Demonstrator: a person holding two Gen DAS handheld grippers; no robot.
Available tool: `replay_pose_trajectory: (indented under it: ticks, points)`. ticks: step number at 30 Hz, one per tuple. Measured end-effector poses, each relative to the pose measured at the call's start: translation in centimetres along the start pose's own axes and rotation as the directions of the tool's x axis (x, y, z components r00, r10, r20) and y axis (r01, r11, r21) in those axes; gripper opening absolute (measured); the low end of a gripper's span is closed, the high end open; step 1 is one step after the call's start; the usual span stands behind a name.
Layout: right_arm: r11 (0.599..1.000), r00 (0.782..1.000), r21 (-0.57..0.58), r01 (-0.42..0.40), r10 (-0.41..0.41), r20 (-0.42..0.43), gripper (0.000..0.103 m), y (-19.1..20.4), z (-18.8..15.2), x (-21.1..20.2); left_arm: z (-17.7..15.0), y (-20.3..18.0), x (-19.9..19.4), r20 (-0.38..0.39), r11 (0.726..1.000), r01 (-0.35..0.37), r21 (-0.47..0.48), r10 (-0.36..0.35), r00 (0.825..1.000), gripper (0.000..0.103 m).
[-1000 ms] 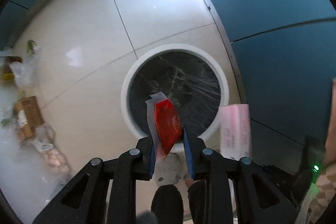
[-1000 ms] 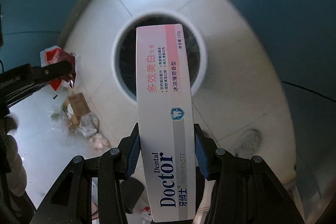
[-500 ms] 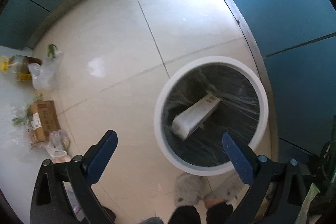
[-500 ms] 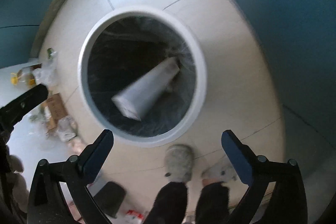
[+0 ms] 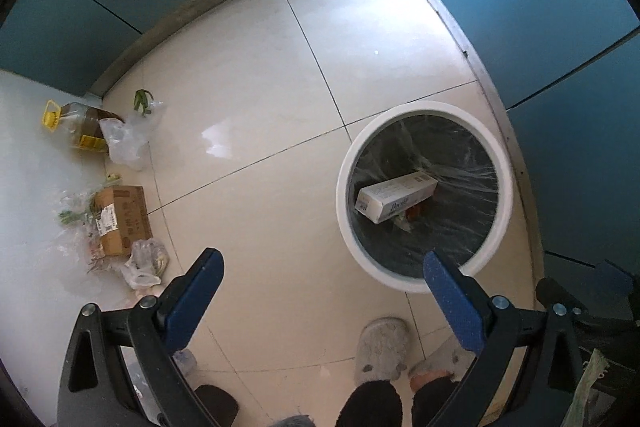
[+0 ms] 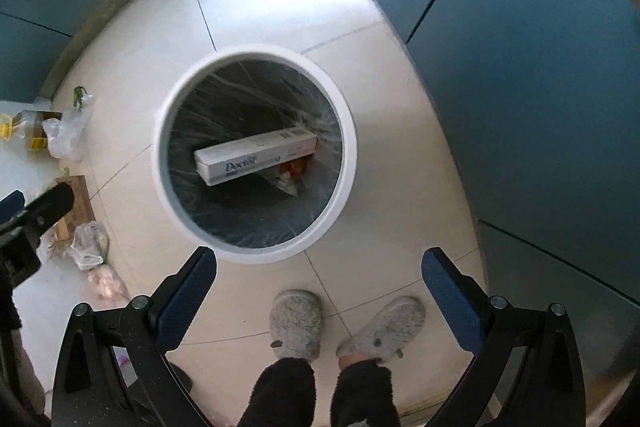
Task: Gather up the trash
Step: 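Raise both tools from the bin back toward the counter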
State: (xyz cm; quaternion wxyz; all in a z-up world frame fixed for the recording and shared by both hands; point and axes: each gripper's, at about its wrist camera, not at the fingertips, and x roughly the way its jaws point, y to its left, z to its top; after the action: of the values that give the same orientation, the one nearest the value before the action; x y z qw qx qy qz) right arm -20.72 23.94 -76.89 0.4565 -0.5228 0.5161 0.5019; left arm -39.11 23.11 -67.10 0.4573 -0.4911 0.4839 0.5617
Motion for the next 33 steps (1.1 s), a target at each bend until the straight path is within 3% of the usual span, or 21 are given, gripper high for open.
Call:
replay_pose_trajectory:
  ticks: [5,12,25,29,33]
  points:
    - [1.0,0.998,-0.011,-0.015,0.015,0.055,0.103,0.7,-1.5,-6.0,-1.3,1.1,-5.7,0.035,1.0,0.005,-0.005,-0.005,0.999,0.102]
    - [0.999,0.989,-0.016,-0.037,0.039,0.14,0.103,1.2,-4.2,-17.5,-3.7,2.7,-15.2,0.083,1.0,0.021,-0.01,-0.02,0.996,0.102]
    - [0.997,0.964,-0.05,-0.054,0.065,0.257,0.103,2.2,-13.2,-38.2,-9.3,3.8,-31.5,0.144,0.996,0.061,0.065,-0.069,0.987,0.102]
    - [0.997,0.955,-0.05,-0.063,0.075,0.286,0.103,2.1,-16.2,-43.0,-10.6,4.1,-35.8,0.195,0.995,0.071,0.072,-0.084,0.977,0.102]
    - [0.989,0.939,-0.021,-0.147,0.146,0.312,0.103,1.3,-18.5,-46.7,-11.5,3.4,-40.2,0.281,0.993,0.056,0.103,-0.083,0.956,0.103]
